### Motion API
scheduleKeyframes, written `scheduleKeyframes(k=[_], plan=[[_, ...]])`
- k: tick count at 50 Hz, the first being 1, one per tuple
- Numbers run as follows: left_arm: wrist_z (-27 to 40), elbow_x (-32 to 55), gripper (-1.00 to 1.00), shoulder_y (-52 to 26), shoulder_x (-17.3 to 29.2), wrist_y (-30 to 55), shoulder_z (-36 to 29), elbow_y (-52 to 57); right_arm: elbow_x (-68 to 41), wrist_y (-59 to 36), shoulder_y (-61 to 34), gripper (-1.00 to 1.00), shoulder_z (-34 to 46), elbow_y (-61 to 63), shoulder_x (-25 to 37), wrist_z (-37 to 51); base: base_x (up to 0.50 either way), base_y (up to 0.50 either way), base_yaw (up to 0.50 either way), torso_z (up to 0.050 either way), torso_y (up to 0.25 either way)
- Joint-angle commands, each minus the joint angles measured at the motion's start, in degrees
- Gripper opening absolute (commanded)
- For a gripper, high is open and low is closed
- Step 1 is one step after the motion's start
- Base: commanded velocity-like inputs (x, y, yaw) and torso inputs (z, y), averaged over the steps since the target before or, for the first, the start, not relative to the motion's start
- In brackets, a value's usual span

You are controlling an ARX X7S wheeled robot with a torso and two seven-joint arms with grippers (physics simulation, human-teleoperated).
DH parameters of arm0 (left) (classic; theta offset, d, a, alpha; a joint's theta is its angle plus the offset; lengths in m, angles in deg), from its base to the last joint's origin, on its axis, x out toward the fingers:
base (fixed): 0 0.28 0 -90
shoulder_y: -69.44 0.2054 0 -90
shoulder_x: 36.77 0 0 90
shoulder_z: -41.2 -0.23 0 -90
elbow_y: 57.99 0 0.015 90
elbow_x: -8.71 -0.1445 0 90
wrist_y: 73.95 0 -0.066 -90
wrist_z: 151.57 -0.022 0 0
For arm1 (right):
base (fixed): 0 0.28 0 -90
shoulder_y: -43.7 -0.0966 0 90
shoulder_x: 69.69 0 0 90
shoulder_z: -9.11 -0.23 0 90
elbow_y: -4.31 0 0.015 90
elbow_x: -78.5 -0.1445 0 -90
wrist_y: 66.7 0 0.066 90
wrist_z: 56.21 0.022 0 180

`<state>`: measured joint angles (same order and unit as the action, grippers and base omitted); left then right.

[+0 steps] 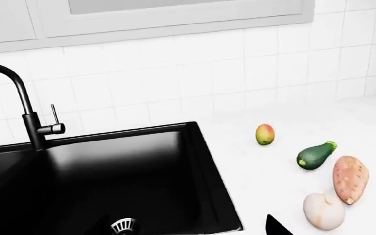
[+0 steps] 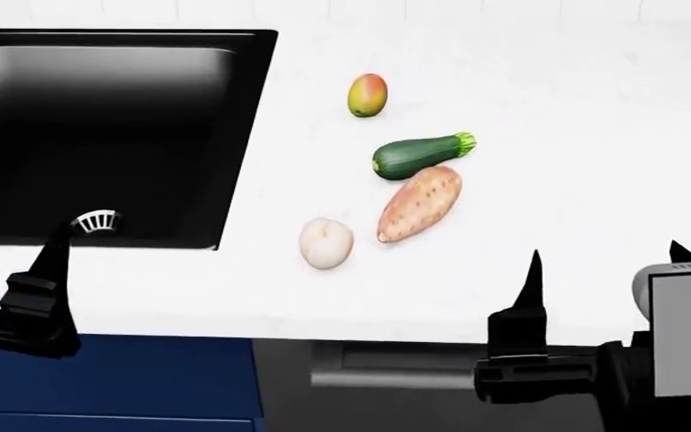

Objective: There is a mixed pile of frozen fruits and vegetables on the counter. Locate all the frozen vegetables and place the items in a bowl on the counter. Take all the frozen fruits and defrost them in a running sink.

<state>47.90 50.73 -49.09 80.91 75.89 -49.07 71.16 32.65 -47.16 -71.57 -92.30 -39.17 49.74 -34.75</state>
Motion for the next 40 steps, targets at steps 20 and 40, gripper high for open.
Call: scheduleKeyframes(k=[20,40], plan=[[-0.3,0.8,1.0,0.5,0.9,-0.7,0.3,-0.5,-1.6,0.2,1.0,1.0,-0.7,-0.1,1.1,0.1,0.33,-0.12,0.0,0.0,0.0],[-0.2,1.6,1.0,0.4,0.8,-1.1,0.7,-1.1,-1.3,0.8,1.2,1.0,1.0,-0.5,1.7,0.5,0.34,-0.07,0.0,0.0,0.001]])
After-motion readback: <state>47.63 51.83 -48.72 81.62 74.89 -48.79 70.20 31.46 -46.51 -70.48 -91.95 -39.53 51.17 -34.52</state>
